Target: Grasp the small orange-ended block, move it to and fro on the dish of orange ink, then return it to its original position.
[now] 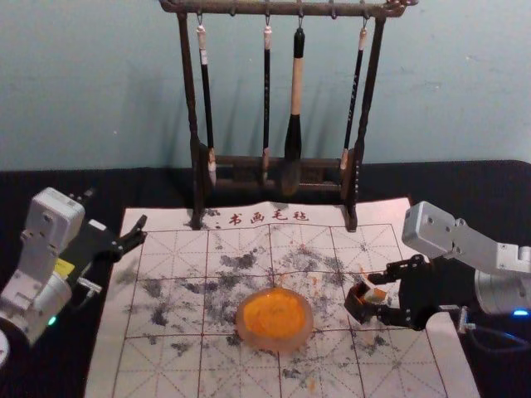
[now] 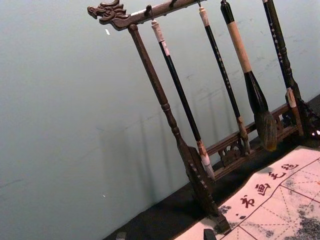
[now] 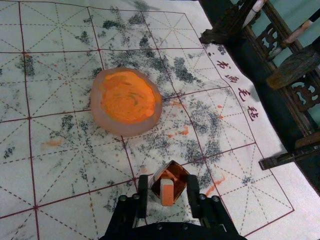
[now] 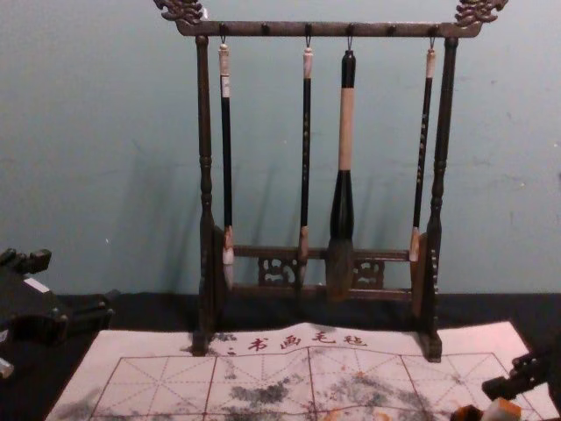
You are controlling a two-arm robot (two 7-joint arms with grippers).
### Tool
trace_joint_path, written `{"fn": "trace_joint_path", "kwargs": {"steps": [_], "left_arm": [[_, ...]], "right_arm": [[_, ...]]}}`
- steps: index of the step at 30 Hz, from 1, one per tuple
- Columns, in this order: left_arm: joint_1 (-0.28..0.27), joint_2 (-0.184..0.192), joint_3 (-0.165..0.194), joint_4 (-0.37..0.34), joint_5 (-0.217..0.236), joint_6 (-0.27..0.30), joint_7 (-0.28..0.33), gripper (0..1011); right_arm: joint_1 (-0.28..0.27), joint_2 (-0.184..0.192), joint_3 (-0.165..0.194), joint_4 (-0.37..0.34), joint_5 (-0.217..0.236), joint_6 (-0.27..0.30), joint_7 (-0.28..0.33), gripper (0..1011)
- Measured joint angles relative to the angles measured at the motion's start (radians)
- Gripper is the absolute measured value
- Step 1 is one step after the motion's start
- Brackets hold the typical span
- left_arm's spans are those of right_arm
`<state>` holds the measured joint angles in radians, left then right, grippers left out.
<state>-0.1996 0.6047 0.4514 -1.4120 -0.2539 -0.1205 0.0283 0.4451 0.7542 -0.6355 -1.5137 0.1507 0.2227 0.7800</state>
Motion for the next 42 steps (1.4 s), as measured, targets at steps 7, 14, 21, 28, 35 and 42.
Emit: {"fn": "trace_joint_path", "kwargs": {"steps": [7, 14, 21, 28, 35, 42], "left_arm": [[0.0, 0.0, 0.0, 0.0, 0.0, 0.0, 0.0, 1001], [0.0, 0.0, 0.0, 0.0, 0.0, 0.0, 0.0, 1001], [0.0, 0.0, 0.0, 0.0, 0.0, 0.0, 0.0, 1001], [0.0, 0.0, 0.0, 0.0, 0.0, 0.0, 0.0, 1001], [0.0, 0.0, 0.0, 0.0, 0.0, 0.0, 0.0, 1001], [0.0, 0.0, 0.0, 0.0, 0.0, 0.0, 0.0, 1001]], "right_arm": [[0.0, 0.0, 0.0, 0.0, 0.0, 0.0, 0.0, 669], [0.0, 0.0, 0.0, 0.0, 0.0, -0.001, 0.0, 840], [0.0, 0.0, 0.0, 0.0, 0.0, -0.001, 0.0, 1002], [-0.018, 0.0, 0.025, -0.011, 0.014, -0.018, -0.031, 1000], [-0.048, -0.01, 0.082, -0.026, 0.055, -0.038, -0.084, 1000], [-0.086, -0.018, 0.162, -0.041, 0.105, -0.026, -0.159, 1000]]}}
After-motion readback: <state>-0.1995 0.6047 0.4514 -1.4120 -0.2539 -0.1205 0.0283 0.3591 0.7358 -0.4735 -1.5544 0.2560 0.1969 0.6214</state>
